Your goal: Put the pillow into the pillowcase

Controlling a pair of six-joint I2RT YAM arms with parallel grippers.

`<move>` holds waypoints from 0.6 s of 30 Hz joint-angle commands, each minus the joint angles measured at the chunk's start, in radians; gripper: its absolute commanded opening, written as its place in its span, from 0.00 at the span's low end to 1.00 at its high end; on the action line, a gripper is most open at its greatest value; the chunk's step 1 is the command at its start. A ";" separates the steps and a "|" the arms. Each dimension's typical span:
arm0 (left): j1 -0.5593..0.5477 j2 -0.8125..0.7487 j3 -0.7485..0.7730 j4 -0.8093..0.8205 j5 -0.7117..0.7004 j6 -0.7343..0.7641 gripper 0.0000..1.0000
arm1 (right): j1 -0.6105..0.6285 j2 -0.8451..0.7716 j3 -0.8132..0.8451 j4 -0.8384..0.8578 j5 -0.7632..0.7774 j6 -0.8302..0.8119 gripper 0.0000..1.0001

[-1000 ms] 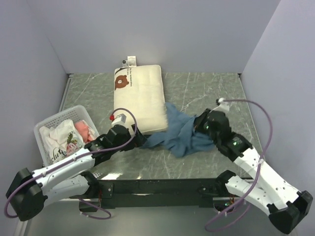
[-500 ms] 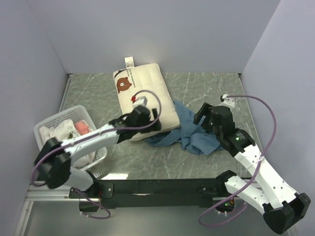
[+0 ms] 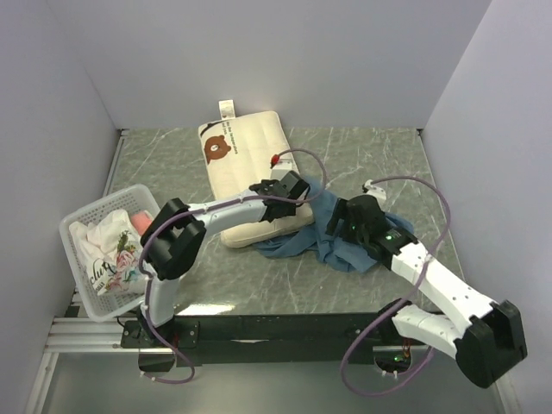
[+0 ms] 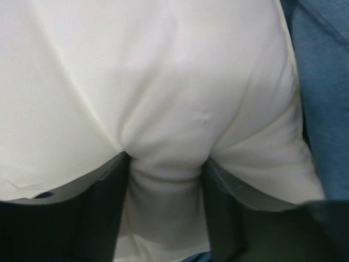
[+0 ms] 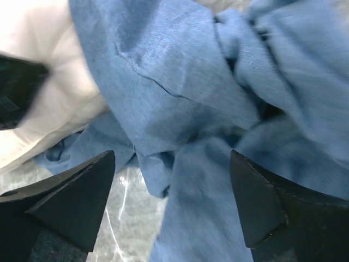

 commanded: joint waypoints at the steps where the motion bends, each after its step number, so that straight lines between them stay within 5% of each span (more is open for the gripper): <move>1: 0.079 -0.026 -0.141 -0.044 0.010 -0.037 0.42 | -0.001 0.110 0.011 0.100 -0.010 0.012 0.93; 2: 0.094 -0.052 -0.175 -0.025 0.021 -0.041 0.23 | 0.001 0.129 0.023 0.122 -0.011 0.012 0.94; 5: 0.148 -0.157 -0.275 -0.006 0.019 -0.061 0.01 | -0.010 0.203 0.063 0.148 -0.016 0.006 0.90; 7: 0.183 -0.239 -0.324 0.007 0.038 -0.064 0.01 | -0.011 0.250 0.096 0.147 -0.026 -0.004 0.86; 10: 0.226 -0.325 -0.345 -0.012 0.055 -0.075 0.01 | -0.033 0.272 0.161 0.130 -0.020 -0.020 0.59; 11: 0.236 -0.343 -0.347 -0.048 0.038 -0.075 0.01 | -0.040 0.273 0.184 0.133 -0.022 -0.020 0.41; 14: 0.292 -0.434 -0.379 -0.088 0.036 -0.092 0.01 | -0.105 0.298 0.248 0.122 -0.100 -0.037 0.23; 18: 0.400 -0.577 -0.447 -0.091 0.084 -0.094 0.01 | -0.157 0.335 0.337 0.093 -0.129 -0.055 0.13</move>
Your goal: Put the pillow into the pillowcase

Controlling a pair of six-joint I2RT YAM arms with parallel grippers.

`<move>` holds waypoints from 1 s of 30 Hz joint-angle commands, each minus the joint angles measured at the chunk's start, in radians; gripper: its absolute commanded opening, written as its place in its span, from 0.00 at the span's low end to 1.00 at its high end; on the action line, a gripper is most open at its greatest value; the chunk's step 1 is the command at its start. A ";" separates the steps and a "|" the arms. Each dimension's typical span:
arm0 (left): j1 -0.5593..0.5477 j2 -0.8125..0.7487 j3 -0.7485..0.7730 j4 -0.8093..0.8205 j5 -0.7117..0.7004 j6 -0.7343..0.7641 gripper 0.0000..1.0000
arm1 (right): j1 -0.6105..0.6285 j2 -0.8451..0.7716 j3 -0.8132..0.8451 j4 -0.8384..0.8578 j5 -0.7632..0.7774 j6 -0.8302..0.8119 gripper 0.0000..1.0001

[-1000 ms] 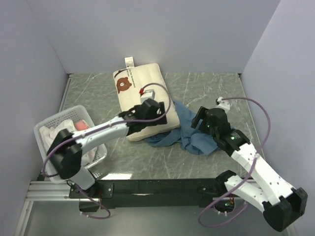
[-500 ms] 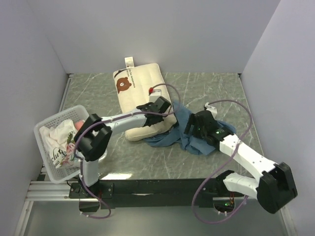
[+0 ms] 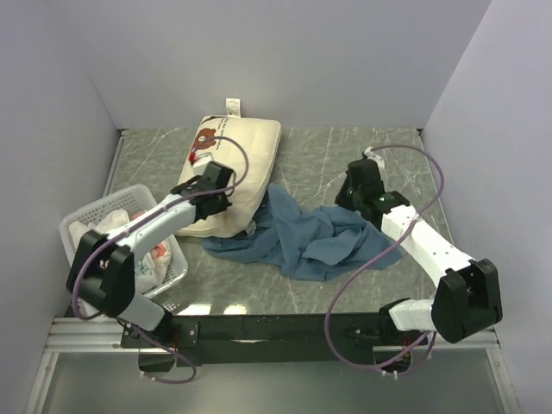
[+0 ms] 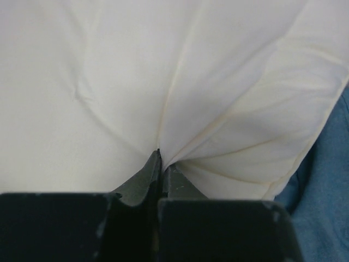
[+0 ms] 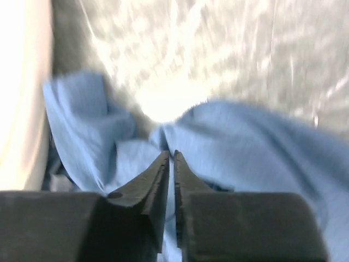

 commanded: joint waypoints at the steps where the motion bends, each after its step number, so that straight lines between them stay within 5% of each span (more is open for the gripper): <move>1: 0.120 -0.158 -0.061 -0.086 0.003 -0.020 0.01 | -0.051 0.037 0.131 -0.013 -0.040 -0.028 0.11; 8: 0.194 -0.208 -0.023 -0.099 0.078 -0.027 0.02 | -0.112 -0.057 0.174 -0.077 -0.077 -0.008 0.04; 16: 0.214 -0.245 -0.181 0.038 0.234 -0.069 0.09 | -0.115 -0.113 0.378 -0.175 -0.078 -0.006 0.05; 19: 0.211 -0.273 -0.190 0.075 0.285 -0.079 0.33 | -0.117 -0.115 0.444 -0.205 -0.097 -0.011 0.05; 20: 0.208 -0.291 -0.187 0.076 0.303 -0.079 0.51 | -0.117 -0.118 0.452 -0.215 -0.113 -0.008 0.05; 23: 0.179 -0.332 -0.149 0.070 0.313 -0.060 0.81 | -0.114 -0.149 0.441 -0.192 -0.155 0.014 0.04; 30: 0.006 -0.379 -0.037 0.128 0.304 -0.013 0.96 | -0.094 -0.170 0.476 -0.223 -0.207 0.003 0.02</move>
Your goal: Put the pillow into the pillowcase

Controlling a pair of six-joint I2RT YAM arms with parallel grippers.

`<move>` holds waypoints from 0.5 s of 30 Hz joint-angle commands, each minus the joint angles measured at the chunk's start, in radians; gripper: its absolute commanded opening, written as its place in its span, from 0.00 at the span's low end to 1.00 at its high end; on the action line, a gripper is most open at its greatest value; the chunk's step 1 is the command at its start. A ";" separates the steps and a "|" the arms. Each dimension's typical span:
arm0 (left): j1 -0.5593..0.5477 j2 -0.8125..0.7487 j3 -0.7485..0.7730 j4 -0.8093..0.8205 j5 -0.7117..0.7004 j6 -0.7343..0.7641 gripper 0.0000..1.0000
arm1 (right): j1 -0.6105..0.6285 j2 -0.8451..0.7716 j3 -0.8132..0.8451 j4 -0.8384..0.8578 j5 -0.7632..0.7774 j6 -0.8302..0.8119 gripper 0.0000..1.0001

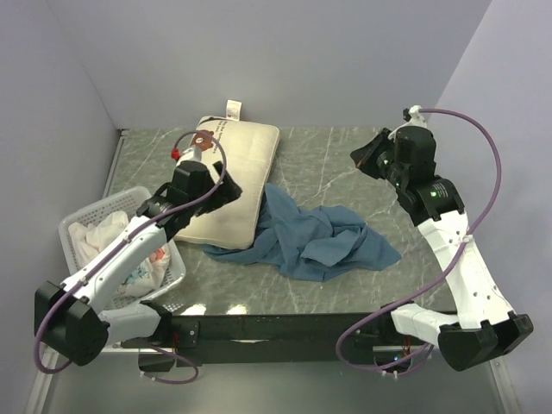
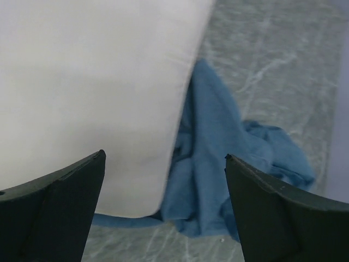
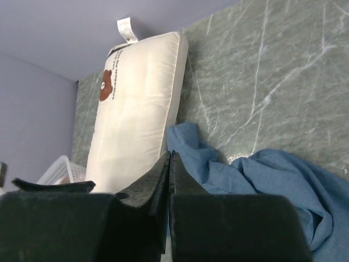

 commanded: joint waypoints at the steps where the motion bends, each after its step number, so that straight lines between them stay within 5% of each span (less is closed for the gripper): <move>1: -0.107 -0.027 0.083 0.111 0.016 0.041 0.96 | 0.020 -0.019 0.047 -0.031 -0.053 -0.007 0.02; 11: -0.297 0.243 0.169 0.381 0.082 0.124 0.98 | 0.092 -0.090 0.207 -0.154 -0.046 -0.002 0.02; 15: -0.375 0.358 0.244 0.341 0.049 0.139 0.98 | 0.091 -0.082 0.318 -0.215 -0.046 -0.011 0.03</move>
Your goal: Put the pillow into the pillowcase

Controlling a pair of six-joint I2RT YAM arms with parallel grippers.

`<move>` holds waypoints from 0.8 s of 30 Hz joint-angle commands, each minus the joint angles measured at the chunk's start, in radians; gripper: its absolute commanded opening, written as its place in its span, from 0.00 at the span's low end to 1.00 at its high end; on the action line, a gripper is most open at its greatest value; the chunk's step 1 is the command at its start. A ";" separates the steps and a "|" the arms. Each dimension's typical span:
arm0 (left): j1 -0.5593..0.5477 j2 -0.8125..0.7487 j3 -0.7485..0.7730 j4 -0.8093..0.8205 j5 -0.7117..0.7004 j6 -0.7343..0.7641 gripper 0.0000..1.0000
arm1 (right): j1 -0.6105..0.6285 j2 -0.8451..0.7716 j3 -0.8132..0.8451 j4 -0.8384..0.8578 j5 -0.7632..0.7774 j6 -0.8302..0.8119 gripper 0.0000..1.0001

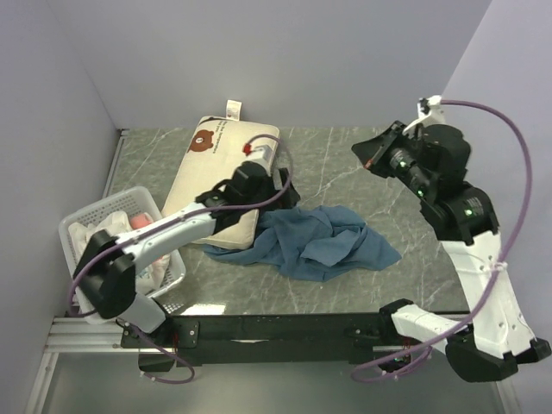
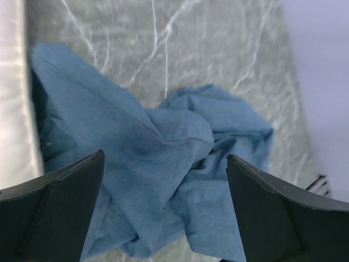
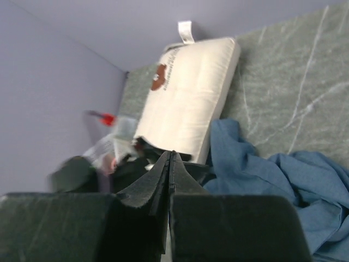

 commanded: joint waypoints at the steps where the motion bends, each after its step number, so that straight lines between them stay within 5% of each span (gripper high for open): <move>1: -0.077 0.098 0.103 0.025 -0.028 0.039 0.97 | 0.005 -0.024 0.111 -0.073 0.003 -0.014 0.07; 6: -0.104 0.239 0.156 -0.165 -0.274 -0.049 0.92 | 0.025 -0.163 -0.256 0.032 -0.012 0.017 0.31; 15: -0.104 0.518 0.420 -0.179 -0.330 0.026 0.94 | 0.175 -0.367 -0.657 0.056 0.118 0.083 0.53; 18: -0.104 0.562 0.465 -0.176 -0.316 0.022 0.83 | 0.212 -0.429 -0.772 0.059 0.111 0.136 0.62; 22: -0.102 0.563 0.471 -0.161 -0.318 0.016 0.43 | 0.215 -0.490 -0.883 0.051 0.106 0.204 0.77; 24: -0.097 0.558 0.463 -0.153 -0.316 0.014 0.31 | 0.215 -0.498 -0.895 0.020 0.111 0.244 0.80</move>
